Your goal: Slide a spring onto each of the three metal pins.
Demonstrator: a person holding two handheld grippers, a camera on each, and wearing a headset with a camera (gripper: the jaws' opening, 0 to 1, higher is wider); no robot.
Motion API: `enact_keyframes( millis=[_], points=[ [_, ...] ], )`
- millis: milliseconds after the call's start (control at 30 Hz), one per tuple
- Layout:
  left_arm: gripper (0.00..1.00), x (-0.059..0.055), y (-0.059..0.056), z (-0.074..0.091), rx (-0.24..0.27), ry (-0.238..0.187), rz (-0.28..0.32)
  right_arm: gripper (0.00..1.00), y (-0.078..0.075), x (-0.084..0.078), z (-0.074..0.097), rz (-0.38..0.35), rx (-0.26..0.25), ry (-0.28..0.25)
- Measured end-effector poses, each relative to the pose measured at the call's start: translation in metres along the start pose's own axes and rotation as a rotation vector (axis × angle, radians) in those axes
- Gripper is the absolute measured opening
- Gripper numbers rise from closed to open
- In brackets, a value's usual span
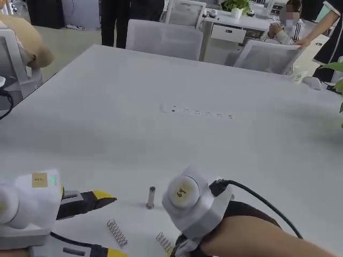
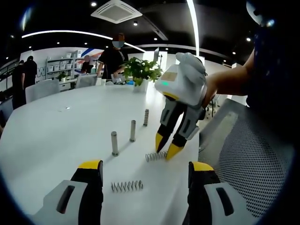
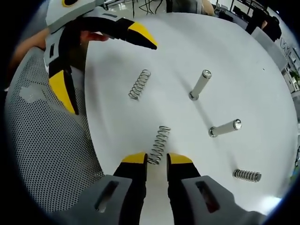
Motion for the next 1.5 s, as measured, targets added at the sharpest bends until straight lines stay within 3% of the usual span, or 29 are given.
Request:
enact_keyframes(
  millis=[133,367,733,967,1067,1433,1500],
  points=[
    [0.7,-0.001,0.0,0.0,-0.003,0.001,0.002,0.09,-0.002,-0.002,0.001,0.044,-0.002,0.004],
    [0.66,-0.001,-0.003,-0.001,-0.015,0.004,0.003,0.08,-0.003,-0.003,0.002,0.059,0.006,-0.003],
    [0.52,-0.003,-0.011,-0.006,-0.065,0.018,-0.01,0.08,0.004,0.007,0.015,0.026,0.054,-0.036],
    [0.44,-0.006,-0.017,-0.008,-0.1,0.031,-0.03,0.08,0.016,0.018,0.029,0.018,0.117,-0.062],
    [0.4,-0.007,-0.019,-0.009,-0.123,0.04,-0.065,0.08,0.023,0.023,0.036,0.031,0.155,-0.054],
    [0.24,-0.005,-0.03,-0.014,-0.207,0.056,-0.191,0.08,0.04,0.04,0.046,0.109,0.209,-0.041],
    [0.22,-0.007,-0.034,-0.016,-0.237,0.077,-0.215,0.08,0.041,0.041,0.046,0.117,0.214,-0.037]
  ],
)
Point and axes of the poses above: the centre of the closed fingertips' face, and the gripper's own axes: z roughly backward along the fingers, y roughly to its left, x roughly out of its top, the point moved 3 cm from there along z, roughly backward along the fingers, and after that the axes turned 6 degrees about -y, right-handed, at the moved point
